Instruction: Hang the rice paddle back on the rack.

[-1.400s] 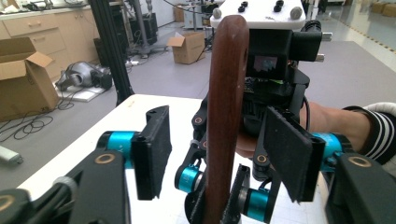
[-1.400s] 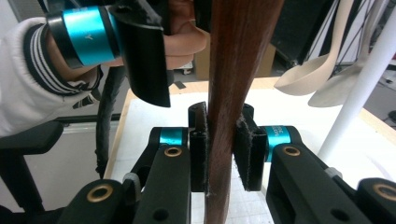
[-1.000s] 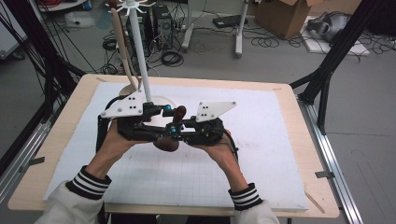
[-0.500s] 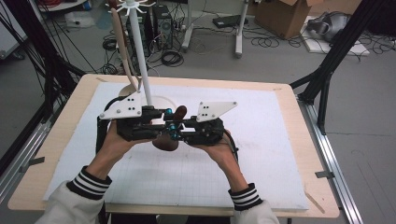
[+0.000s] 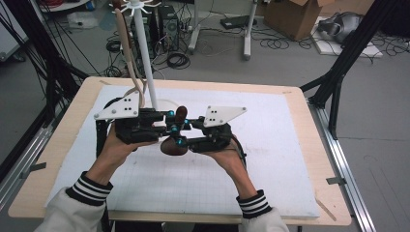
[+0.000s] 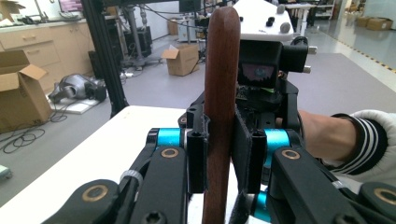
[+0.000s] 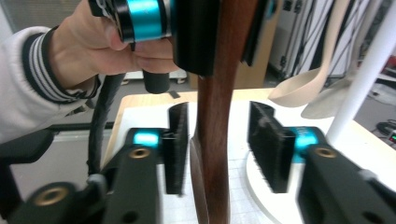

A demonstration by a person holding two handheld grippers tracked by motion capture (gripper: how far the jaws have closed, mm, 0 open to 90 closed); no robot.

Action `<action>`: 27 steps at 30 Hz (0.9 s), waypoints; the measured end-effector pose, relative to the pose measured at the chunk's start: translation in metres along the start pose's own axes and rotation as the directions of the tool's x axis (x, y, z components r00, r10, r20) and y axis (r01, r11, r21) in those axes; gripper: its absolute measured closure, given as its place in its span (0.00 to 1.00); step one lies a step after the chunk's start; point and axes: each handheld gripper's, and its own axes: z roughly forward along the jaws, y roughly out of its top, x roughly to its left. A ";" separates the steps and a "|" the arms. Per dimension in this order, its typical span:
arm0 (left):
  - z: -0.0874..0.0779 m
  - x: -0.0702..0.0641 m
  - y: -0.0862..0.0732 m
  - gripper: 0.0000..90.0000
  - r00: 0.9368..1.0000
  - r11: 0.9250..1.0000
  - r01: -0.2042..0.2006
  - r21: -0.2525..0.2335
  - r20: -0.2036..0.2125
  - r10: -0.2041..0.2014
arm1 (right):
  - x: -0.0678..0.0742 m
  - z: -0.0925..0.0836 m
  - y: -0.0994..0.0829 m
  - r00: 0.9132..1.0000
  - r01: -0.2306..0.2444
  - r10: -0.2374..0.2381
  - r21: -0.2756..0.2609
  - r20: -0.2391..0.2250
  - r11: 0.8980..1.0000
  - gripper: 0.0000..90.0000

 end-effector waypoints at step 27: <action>-0.040 0.021 -0.002 0.86 0.995 0.999 0.036 -0.033 -0.095 -0.039 | 0.007 -0.089 -0.042 0.934 -0.023 0.056 -0.098 0.352 0.995 0.18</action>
